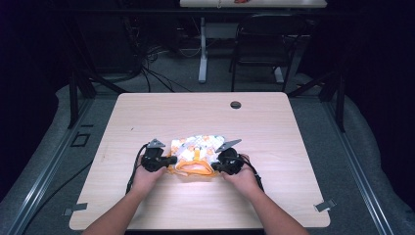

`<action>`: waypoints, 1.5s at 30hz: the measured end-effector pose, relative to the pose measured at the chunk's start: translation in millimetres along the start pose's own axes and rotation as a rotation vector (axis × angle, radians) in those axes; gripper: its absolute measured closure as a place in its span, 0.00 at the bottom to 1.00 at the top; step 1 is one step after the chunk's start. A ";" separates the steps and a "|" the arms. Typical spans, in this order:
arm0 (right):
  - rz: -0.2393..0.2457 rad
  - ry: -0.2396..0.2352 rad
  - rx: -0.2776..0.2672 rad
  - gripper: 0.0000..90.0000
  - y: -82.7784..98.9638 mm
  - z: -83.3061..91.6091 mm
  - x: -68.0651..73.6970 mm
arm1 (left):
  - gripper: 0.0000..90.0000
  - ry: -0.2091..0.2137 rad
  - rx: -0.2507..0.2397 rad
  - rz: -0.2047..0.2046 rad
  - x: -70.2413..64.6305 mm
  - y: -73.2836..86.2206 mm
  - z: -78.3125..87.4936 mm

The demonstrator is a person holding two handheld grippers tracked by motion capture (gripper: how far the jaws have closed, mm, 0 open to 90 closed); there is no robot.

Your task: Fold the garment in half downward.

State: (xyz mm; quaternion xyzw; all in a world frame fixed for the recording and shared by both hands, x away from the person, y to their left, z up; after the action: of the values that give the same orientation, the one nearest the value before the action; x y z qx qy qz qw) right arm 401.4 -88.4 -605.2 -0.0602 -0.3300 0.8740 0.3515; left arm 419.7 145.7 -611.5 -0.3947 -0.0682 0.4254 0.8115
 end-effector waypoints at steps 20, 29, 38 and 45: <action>-0.007 0.008 -0.031 1.00 -4.4 9.1 3.1 | 1.00 0.012 -0.026 0.016 -4.5 -3.9 9.4; 0.025 -0.001 -0.068 1.00 -12.8 25.9 11.5 | 1.00 0.026 -0.051 -0.008 -12.0 -12.4 28.2; 0.042 -0.005 -0.093 0.99 -12.6 46.0 19.5 | 0.99 0.026 -0.057 -0.073 -23.5 -18.1 52.0; 0.053 0.014 -0.111 0.98 -8.6 62.5 21.5 | 0.96 0.025 -0.056 -0.098 -28.1 -12.5 63.4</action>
State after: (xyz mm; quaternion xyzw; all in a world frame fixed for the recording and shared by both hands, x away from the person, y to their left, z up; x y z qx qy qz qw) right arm 369.3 -103.1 -548.7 -0.0945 -0.3738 0.8628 0.3268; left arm 381.7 157.6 -553.4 -0.4186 -0.0890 0.3780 0.8210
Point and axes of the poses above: each handheld gripper's, and its own axes: z roughly backward along the jaws, y roughly out of its underside, x roughly to its left, the point moved 5 cm from there along -z, roughly forward along the jaws, and after that the axes turned 1 degree about x, right-handed, at the moved point
